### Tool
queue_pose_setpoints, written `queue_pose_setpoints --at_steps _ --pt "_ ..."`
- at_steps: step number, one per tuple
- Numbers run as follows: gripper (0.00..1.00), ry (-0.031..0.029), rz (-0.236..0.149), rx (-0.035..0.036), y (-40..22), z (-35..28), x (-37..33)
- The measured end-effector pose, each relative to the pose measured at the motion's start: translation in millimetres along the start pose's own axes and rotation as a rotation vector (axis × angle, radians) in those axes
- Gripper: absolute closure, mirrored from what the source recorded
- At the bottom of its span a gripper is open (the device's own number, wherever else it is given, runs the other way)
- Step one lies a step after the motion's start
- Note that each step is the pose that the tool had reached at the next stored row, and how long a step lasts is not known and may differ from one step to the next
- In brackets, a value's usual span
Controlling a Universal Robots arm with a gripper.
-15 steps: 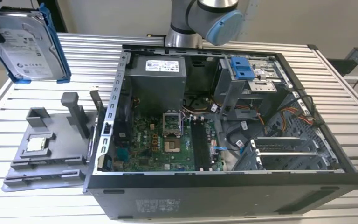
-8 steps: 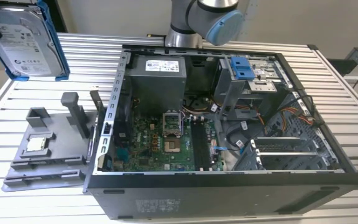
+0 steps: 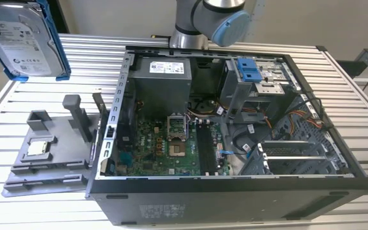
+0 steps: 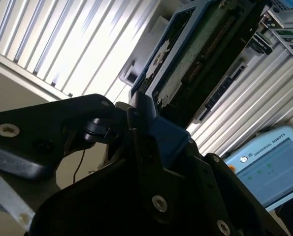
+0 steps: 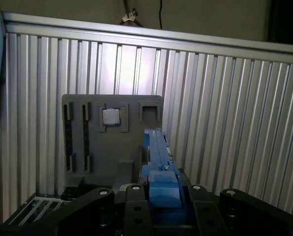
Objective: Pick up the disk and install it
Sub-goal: 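Pick up the disk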
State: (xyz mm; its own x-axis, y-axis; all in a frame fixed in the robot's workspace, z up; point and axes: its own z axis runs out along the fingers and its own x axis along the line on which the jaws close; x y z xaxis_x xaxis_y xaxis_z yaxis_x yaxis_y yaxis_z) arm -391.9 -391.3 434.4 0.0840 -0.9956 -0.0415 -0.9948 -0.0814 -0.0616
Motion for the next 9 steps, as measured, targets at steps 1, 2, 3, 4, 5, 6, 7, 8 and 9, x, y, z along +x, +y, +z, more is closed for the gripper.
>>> queue_pose_setpoints --at_steps 1,2,3,4,5,6,7,8,9 --pt "1.0 -0.0001 0.0 0.0002 -0.1 -3.0 -0.1" --pt "1.0 -0.0001 0.0 0.0001 -0.3 -6.4 -0.2" --pt "1.0 -0.0001 0.0 0.0001 -0.6 -10.5 -0.4" --pt "1.0 -0.0001 0.0 0.0002 -0.8 -14.0 -0.6" --pt "1.0 -0.0001 0.0 0.0001 -1.1 -17.8 -0.7" --pt "1.0 -0.0001 0.0 0.0002 -1.3 -21.5 -0.9" --pt "1.0 -0.0002 0.0 0.0003 -1.5 -25.5 -1.0" --pt "1.0 -0.0001 0.0 0.0002 -1.7 -29.0 -1.2" --pt "1.0 -0.0001 0.0 0.0001 -1.9 -32.1 -1.3"
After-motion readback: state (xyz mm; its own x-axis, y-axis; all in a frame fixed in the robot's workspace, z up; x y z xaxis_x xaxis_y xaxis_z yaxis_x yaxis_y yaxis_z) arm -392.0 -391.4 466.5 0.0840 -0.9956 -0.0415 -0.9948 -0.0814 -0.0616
